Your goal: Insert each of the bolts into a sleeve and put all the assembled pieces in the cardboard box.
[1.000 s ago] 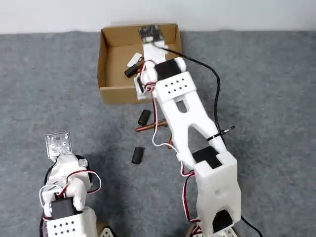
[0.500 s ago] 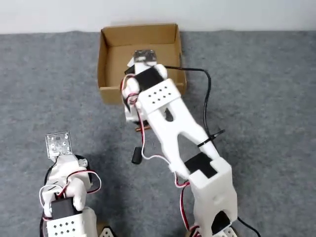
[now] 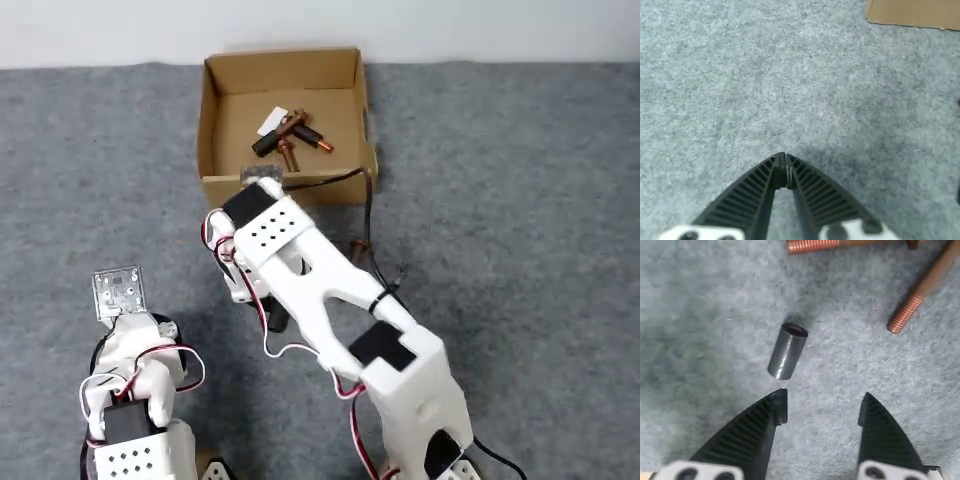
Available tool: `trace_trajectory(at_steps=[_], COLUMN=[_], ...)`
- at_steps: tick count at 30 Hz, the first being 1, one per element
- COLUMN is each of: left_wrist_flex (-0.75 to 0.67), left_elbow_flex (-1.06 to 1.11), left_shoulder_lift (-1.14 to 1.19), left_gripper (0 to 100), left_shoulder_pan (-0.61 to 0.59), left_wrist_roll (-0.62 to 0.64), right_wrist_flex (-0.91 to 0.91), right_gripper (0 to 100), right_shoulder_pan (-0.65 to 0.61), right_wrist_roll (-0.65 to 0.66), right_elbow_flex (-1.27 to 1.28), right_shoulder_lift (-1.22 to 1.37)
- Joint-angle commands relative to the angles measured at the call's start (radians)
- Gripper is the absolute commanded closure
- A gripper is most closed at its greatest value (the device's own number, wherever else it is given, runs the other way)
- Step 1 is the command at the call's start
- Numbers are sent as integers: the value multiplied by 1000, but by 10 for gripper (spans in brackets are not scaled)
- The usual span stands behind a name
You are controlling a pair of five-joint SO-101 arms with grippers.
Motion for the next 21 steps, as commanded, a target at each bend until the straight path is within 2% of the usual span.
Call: trace_trajectory(at_steps=[1,12,21], left_wrist_flex=[-5,-5,-5], left_elbow_flex=[-4,-4,-4], left_shoulder_lift=[-9,-9,-9], left_gripper=[995,995,995], left_shoulder_pan=[-8,-8,-8], left_wrist_roll=[11,11,11], right_wrist_flex=[-16,-16,-8], right_gripper=[818,835,854], right_shoulder_pan=[-10,-27,-21], right_wrist_roll=[-11,-3,-8], right_elbow_flex=[-71,-265,-287], right_shoulder_lift=[38,246,358])
